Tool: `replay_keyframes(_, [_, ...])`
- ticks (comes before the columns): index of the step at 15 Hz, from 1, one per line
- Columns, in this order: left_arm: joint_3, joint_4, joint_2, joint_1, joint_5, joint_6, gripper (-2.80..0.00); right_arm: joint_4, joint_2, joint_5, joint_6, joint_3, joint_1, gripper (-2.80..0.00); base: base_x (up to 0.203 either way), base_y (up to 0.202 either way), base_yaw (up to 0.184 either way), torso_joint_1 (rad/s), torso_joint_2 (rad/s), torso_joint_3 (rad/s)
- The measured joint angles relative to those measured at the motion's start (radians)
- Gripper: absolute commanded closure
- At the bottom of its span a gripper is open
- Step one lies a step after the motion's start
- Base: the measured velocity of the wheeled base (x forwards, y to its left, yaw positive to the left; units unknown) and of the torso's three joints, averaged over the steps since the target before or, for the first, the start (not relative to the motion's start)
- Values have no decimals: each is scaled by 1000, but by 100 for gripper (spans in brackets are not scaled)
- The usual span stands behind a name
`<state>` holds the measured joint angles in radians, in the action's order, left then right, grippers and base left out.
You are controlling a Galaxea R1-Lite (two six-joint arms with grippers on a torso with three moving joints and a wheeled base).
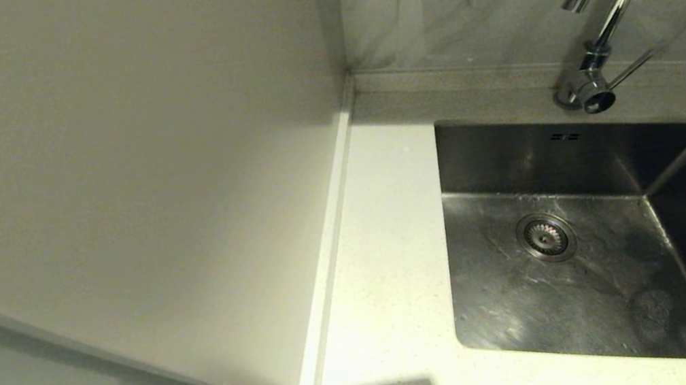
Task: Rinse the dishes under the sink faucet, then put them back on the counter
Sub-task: Put a bowl back to the table from the sink
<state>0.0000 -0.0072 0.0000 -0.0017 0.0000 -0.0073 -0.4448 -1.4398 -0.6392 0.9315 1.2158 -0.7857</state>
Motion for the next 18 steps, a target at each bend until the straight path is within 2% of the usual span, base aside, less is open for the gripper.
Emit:
replay_keyframes(4, [0,0,0,0,0,0,0,92,10,76,-256,6,193,0,0,0,0,0,0,0])
replay_keyframes(7, [0,0,0,0,0,0,0,102,60,247,-460,10,359,0,0,0,0,0,0,0])
replay_keyframes(9, [0,0,0,0,0,0,0,104,134,374,-536,-41,427,0,0,0,0,0,0,0])
replay_keyframes(11, [0,0,0,0,0,0,0,119,243,465,-586,-194,487,0,0,0,0,0,0,0])
replay_keyframes(14, [0,0,0,0,0,0,0,220,464,594,-712,-509,612,0,0,0,0,0,0,0])
replay_keyframes(16, [0,0,0,0,0,0,0,324,627,635,-781,-704,677,0,0,0,0,0,0,0])
replay_keyframes(18, [0,0,0,0,0,0,0,412,791,653,-816,-873,734,0,0,0,0,0,0,0])
